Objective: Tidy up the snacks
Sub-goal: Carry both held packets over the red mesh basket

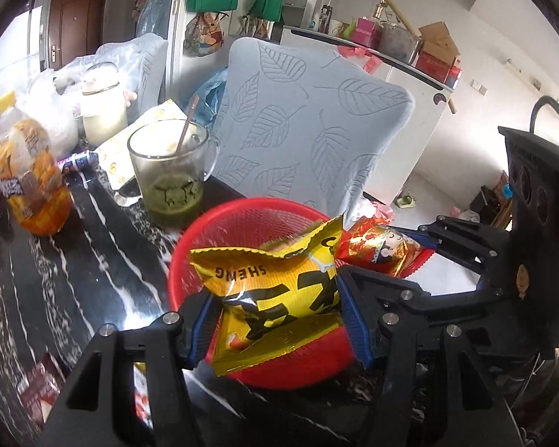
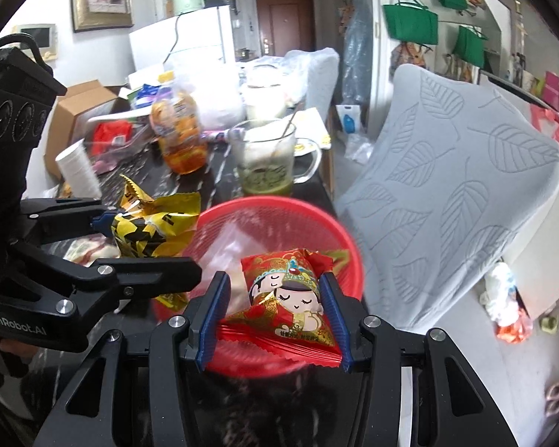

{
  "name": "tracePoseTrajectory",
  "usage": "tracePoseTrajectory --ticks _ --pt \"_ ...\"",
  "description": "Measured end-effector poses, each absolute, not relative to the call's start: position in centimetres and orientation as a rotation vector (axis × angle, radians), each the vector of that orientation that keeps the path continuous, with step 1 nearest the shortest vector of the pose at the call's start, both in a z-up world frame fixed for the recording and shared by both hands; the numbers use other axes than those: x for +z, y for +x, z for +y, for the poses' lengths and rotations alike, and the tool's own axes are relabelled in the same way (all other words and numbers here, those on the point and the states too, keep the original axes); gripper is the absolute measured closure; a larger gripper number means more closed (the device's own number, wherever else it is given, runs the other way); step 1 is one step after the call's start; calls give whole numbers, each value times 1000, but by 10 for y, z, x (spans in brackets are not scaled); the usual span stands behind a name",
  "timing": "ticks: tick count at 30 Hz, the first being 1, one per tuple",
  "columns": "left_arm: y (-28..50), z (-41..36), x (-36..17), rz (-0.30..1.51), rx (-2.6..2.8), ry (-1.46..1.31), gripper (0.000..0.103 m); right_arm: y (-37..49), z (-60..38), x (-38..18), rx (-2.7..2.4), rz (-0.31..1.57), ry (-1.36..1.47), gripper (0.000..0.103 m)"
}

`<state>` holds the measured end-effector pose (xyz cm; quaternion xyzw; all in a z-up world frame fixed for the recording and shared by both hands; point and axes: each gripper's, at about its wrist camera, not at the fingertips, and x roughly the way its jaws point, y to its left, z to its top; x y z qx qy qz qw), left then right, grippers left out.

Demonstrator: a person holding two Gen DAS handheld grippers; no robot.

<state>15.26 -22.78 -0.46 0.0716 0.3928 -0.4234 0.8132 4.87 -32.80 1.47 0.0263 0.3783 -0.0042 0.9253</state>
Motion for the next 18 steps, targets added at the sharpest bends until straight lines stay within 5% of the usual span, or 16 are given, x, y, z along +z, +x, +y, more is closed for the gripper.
tracePoseTrajectory --ticks 18 --pt "205 -258 -42 920 -830 218 45 107 -359 -11 -49 825 42 54"
